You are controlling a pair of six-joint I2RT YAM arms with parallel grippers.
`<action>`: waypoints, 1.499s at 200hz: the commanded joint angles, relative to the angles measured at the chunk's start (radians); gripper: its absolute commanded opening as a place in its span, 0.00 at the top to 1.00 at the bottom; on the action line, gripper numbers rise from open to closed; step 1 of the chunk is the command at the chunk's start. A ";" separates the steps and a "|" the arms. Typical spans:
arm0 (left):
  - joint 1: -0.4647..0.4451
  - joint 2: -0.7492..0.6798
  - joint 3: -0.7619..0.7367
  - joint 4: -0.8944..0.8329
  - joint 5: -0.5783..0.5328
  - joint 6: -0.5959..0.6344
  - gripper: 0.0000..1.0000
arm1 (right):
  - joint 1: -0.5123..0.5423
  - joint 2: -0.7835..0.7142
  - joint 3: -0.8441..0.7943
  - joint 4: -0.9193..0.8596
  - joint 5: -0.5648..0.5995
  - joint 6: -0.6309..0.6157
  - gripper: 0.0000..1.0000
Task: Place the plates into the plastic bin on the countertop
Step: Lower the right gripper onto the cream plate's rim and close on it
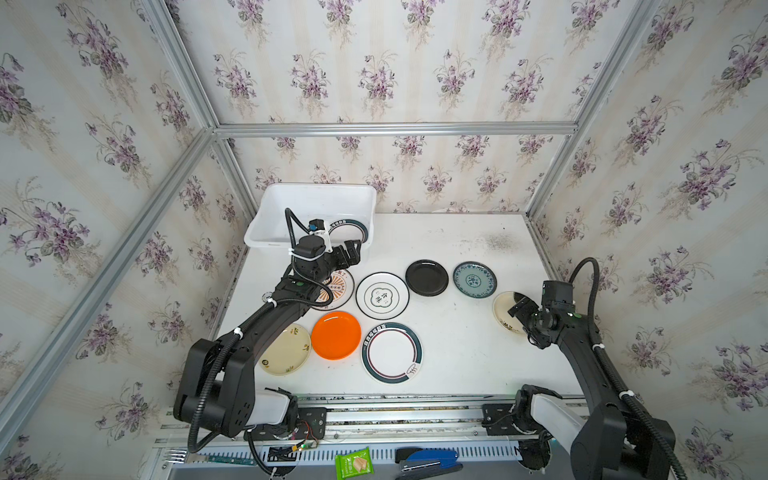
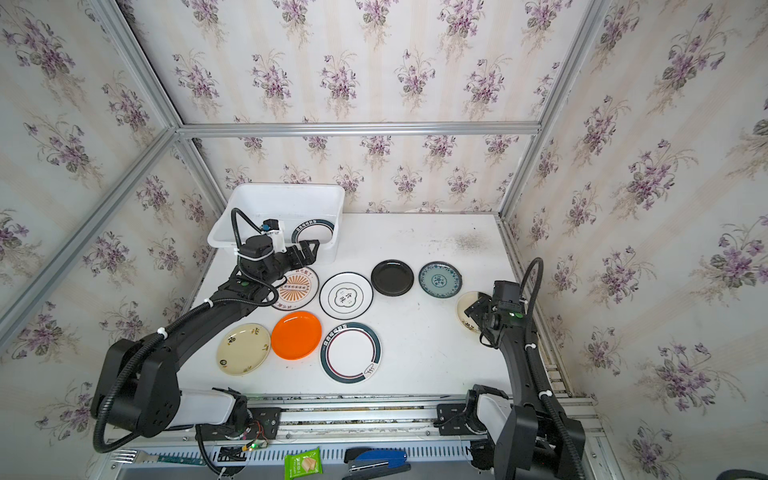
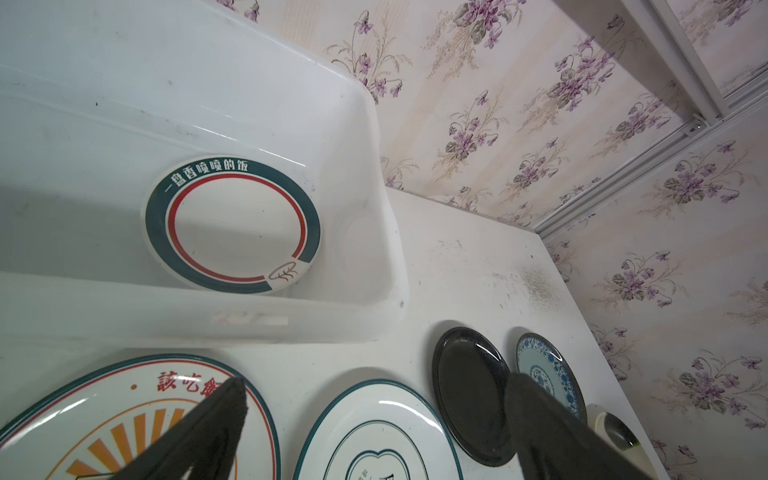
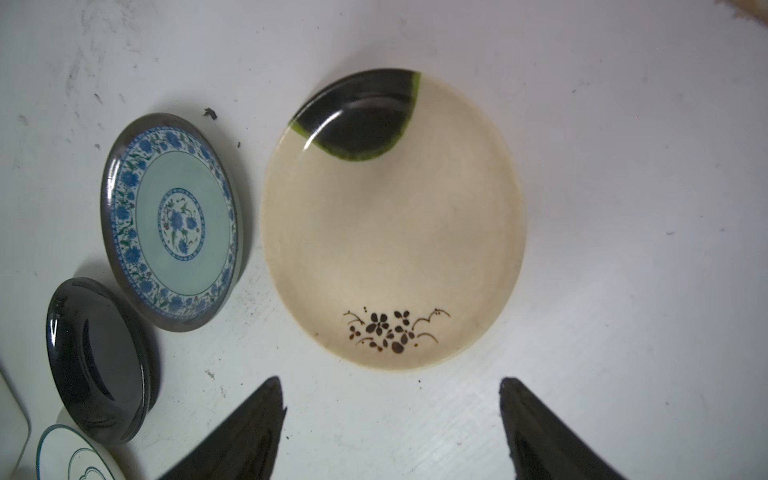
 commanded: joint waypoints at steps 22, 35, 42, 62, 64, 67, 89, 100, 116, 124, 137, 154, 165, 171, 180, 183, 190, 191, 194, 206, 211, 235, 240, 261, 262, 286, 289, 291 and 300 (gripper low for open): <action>-0.005 -0.016 -0.032 0.097 0.071 -0.023 0.01 | -0.006 0.029 -0.013 0.014 -0.033 0.066 0.21; -0.005 -0.027 -0.051 0.118 0.070 -0.031 0.01 | -0.006 0.048 -0.013 0.021 -0.034 0.071 0.22; -0.005 -0.033 -0.059 0.130 0.071 -0.029 0.01 | -0.007 0.059 -0.012 0.023 -0.035 0.073 0.22; -0.004 -0.052 -0.083 0.163 0.074 -0.034 0.01 | -0.009 0.086 -0.010 0.032 -0.048 0.081 0.23; -0.004 -0.054 -0.087 0.171 0.073 -0.035 0.01 | -0.009 0.088 -0.010 0.033 -0.048 0.083 0.23; -0.004 -0.059 -0.096 0.184 0.072 -0.038 0.01 | -0.009 0.090 -0.009 0.034 -0.046 0.086 0.24; -0.005 -0.088 -0.153 0.276 0.073 -0.056 0.01 | -0.012 0.111 -0.011 0.034 -0.031 0.098 0.26; -0.006 -0.093 -0.160 0.295 0.081 -0.058 0.01 | -0.012 0.119 -0.018 0.040 -0.026 0.103 0.28; -0.006 -0.090 -0.159 0.300 0.087 -0.060 0.01 | -0.016 0.130 -0.034 0.062 -0.035 0.121 0.30; -0.006 -0.087 -0.160 0.303 0.087 -0.062 0.01 | -0.018 0.135 -0.043 0.079 -0.049 0.129 0.33; -0.008 -0.084 -0.166 0.317 0.089 -0.067 0.01 | -0.018 0.140 -0.061 0.103 -0.065 0.154 0.36; -0.008 -0.077 -0.172 0.335 0.097 -0.076 0.01 | -0.020 0.141 -0.082 0.136 -0.068 0.185 0.41; -0.009 -0.073 -0.170 0.337 0.101 -0.079 0.01 | -0.021 0.137 -0.095 0.155 -0.064 0.200 0.45; -0.009 -0.070 -0.169 0.337 0.102 -0.081 0.01 | -0.022 0.135 -0.101 0.163 -0.061 0.211 0.47; -0.008 -0.068 -0.168 0.339 0.104 -0.083 0.01 | -0.024 0.133 -0.109 0.173 -0.058 0.225 0.50; -0.009 -0.068 -0.168 0.338 0.104 -0.084 0.01 | -0.024 0.132 -0.113 0.175 -0.059 0.232 0.51; -0.009 -0.067 -0.168 0.339 0.104 -0.084 0.01 | -0.026 0.131 -0.119 0.181 -0.059 0.247 0.54; -0.009 -0.067 -0.168 0.339 0.104 -0.084 0.01 | -0.026 0.130 -0.120 0.183 -0.059 0.250 0.54; -0.009 -0.067 -0.169 0.339 0.104 -0.084 0.01 | -0.026 0.128 -0.123 0.186 -0.061 0.257 0.55; -0.008 -0.069 -0.170 0.339 0.102 -0.084 0.01 | -0.027 0.125 -0.137 0.204 -0.062 0.280 0.57; -0.008 -0.068 -0.170 0.339 0.102 -0.084 0.01 | -0.027 0.122 -0.146 0.214 -0.063 0.290 0.57; -0.009 -0.067 -0.170 0.338 0.100 -0.086 0.01 | -0.027 0.122 -0.178 0.251 -0.067 0.340 0.60; -0.009 -0.066 -0.170 0.339 0.101 -0.087 0.01 | -0.027 0.124 -0.180 0.254 -0.067 0.348 0.61; -0.009 -0.064 -0.168 0.337 0.102 -0.088 0.01 | -0.028 0.132 -0.171 0.245 -0.060 0.355 0.63; -0.009 -0.064 -0.168 0.338 0.102 -0.088 0.01 | -0.028 0.132 -0.170 0.244 -0.059 0.356 0.63; -0.009 -0.064 -0.161 0.332 0.107 -0.088 0.01 | -0.030 0.139 -0.171 0.237 -0.048 0.383 0.68; -0.008 -0.064 -0.161 0.332 0.107 -0.088 0.01 | -0.031 0.142 -0.173 0.241 -0.050 0.388 0.68; -0.009 -0.065 -0.160 0.330 0.107 -0.089 0.01 | -0.032 0.143 -0.175 0.244 -0.052 0.391 0.69; -0.009 -0.067 -0.160 0.328 0.107 -0.089 0.01 | -0.033 0.150 -0.184 0.263 -0.061 0.400 0.70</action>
